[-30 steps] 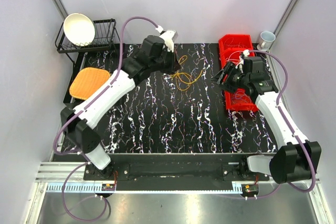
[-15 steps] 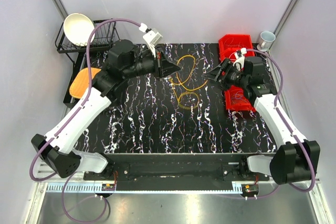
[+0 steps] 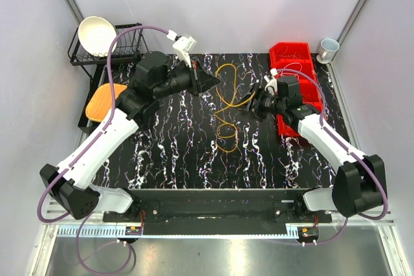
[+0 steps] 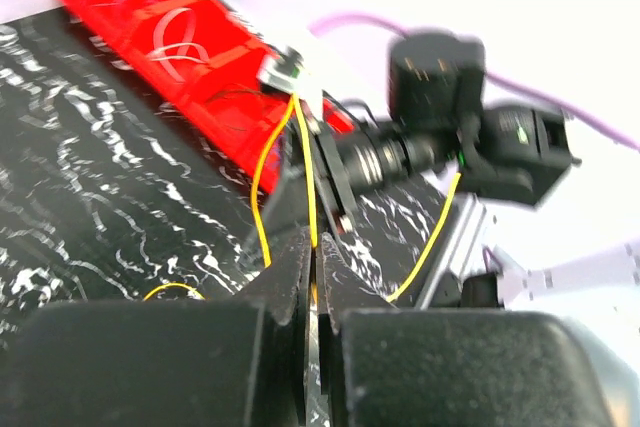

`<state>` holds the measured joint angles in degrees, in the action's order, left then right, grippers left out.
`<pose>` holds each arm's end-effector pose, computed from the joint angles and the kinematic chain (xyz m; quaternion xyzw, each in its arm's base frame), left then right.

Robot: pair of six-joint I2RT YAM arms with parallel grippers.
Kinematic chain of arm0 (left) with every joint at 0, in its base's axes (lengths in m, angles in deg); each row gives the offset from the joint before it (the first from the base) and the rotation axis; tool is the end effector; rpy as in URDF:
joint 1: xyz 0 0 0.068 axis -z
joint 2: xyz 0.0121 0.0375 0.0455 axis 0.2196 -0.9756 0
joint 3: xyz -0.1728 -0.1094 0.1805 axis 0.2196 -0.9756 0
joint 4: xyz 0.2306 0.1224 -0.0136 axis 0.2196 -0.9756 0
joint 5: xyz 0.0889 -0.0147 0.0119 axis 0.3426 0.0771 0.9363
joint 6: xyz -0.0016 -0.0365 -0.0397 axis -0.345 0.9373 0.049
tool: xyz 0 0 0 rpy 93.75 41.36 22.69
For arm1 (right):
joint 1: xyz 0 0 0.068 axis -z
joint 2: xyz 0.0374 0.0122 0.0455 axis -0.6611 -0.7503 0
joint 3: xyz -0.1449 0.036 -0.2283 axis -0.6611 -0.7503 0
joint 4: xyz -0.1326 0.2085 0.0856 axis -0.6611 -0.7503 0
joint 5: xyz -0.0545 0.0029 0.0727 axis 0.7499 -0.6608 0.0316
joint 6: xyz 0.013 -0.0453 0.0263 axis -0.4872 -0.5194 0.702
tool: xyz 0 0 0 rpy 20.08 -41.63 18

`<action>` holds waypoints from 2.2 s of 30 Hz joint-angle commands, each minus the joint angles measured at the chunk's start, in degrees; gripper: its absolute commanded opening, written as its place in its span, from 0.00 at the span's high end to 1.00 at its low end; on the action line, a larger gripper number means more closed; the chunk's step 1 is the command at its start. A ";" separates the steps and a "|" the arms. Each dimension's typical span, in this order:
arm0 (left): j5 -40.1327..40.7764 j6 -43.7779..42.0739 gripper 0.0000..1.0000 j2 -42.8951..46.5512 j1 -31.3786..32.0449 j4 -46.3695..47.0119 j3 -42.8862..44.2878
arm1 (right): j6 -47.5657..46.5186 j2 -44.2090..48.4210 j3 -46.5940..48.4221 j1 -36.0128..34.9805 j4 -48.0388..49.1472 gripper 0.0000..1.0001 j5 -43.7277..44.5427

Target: Untangle the cables

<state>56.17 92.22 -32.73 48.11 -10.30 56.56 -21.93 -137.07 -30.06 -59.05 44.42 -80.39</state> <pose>0.2329 -0.1846 0.4457 0.2244 0.7104 -0.4623 0.4809 0.2801 0.1107 0.2873 0.0475 0.8414 0.4667 0.2681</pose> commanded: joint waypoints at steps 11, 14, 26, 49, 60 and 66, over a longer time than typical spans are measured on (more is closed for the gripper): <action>17.19 8.02 1.00 1.17 -0.62 1.08 1.00 | -5.11 -3.47 -2.17 -1.22 4.64 0.32 2.22; 17.89 8.20 1.00 1.08 -0.79 0.55 1.17 | -4.77 -4.26 -1.82 -1.75 2.37 0.32 5.55; 13.85 6.27 1.00 2.48 -0.97 3.36 -2.07 | 5.33 -11.55 2.47 -2.72 -4.05 0.32 12.94; 10.51 6.53 1.00 5.12 -0.88 7.32 -7.53 | 12.46 -27.64 14.17 -4.92 -4.77 0.24 10.22; 10.25 6.79 1.00 5.48 -0.88 7.76 -8.67 | 12.29 -29.05 15.58 -5.36 -4.33 0.57 9.96; 10.51 6.62 1.00 5.91 -0.97 7.59 -9.28 | 12.46 -30.02 15.58 -5.44 -3.62 1.00 8.82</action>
<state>67.62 99.24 -29.10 47.47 -5.69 47.75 -9.58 -166.18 -16.48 -63.84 38.98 -70.31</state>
